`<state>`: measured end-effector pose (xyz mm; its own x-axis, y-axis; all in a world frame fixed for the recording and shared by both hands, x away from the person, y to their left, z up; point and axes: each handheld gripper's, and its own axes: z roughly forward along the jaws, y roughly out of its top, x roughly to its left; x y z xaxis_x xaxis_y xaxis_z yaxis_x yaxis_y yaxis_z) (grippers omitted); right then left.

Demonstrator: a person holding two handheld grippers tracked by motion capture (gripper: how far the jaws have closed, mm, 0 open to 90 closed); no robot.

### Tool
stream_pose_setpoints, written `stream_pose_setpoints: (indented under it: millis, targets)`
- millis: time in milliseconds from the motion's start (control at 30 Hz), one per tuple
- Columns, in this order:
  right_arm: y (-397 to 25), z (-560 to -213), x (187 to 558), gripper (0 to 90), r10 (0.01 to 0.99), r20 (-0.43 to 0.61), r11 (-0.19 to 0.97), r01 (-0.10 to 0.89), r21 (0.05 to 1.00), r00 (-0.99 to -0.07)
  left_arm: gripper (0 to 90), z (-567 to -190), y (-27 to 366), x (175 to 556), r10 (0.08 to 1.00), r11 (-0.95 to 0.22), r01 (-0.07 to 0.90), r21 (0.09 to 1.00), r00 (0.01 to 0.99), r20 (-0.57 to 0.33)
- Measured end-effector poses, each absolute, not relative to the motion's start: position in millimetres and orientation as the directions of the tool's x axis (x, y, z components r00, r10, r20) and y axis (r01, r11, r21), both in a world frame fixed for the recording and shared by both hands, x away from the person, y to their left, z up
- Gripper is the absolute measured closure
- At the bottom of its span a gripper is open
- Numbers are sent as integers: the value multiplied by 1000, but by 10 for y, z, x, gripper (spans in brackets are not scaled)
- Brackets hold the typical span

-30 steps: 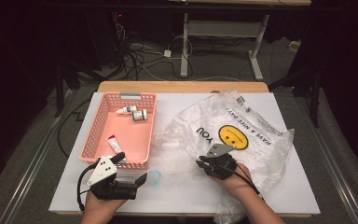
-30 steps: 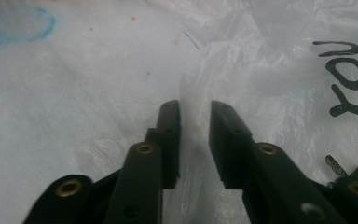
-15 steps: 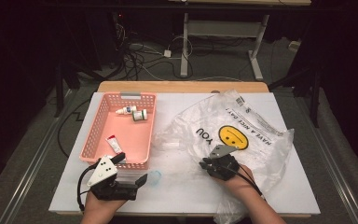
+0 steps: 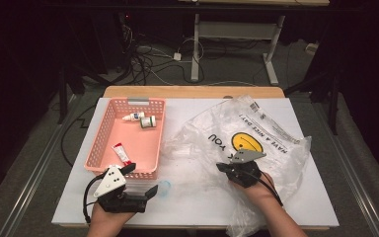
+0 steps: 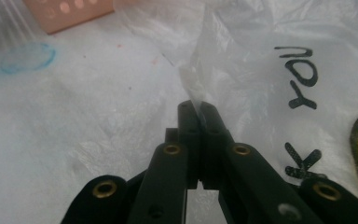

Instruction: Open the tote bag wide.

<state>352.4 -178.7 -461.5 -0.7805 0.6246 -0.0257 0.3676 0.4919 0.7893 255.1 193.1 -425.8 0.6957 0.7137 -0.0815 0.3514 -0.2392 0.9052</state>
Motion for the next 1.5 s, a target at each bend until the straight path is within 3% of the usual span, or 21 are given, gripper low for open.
stream_pose_setpoints:
  millis: [333,533,667,733,833,900,1200,1500]
  targets:
    - [-2007,-4228,3490,900,647,-10,369,301,879,-762,52,-4255,1862,2556,684,-240,350,906,723,-99]
    - [-2054,-4082,3520,900,664,-13,351,296,888,-747,175,-4232,1746,2551,623,-234,324,917,774,-115]
    - [-2060,-3994,3527,900,673,-26,341,279,898,-739,351,-4258,1536,2539,556,-220,322,921,817,-153]
    - [-2057,-3980,3515,900,675,-24,331,273,903,-738,505,-4281,1331,2592,522,-253,348,903,835,-175]
    - [-2049,-4009,3511,900,674,-23,329,273,904,-738,789,-4326,964,2727,509,-341,323,883,853,-116]
    - [-2047,-4030,3517,900,677,-20,328,277,903,-736,882,-4387,710,2920,514,-335,346,876,847,-138]
    - [-2127,-4032,3586,900,698,13,273,283,919,-716,883,-4624,-230,3710,537,-497,370,785,842,-56]
    - [-2311,-3807,3666,900,730,15,215,251,944,-683,883,-4757,-209,3850,557,-616,397,680,830,20]
